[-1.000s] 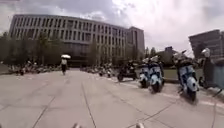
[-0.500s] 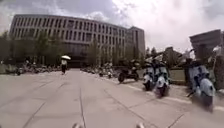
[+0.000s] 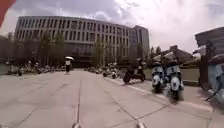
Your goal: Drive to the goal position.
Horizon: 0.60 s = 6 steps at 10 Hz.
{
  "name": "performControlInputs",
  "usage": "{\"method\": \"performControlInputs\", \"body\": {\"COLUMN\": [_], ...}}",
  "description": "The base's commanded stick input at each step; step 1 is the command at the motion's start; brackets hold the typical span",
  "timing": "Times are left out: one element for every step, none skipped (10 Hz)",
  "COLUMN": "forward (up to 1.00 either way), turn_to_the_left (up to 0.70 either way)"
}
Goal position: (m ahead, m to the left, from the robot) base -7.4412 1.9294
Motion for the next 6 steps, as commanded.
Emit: {"method": "performControlInputs", "body": {"forward": [0.70, 0.70, 0.70, 0.70, 0.70, 0.70], "turn_to_the_left": [0.14, 0.14, 0.14, 0.14, 0.14, 0.14]}}
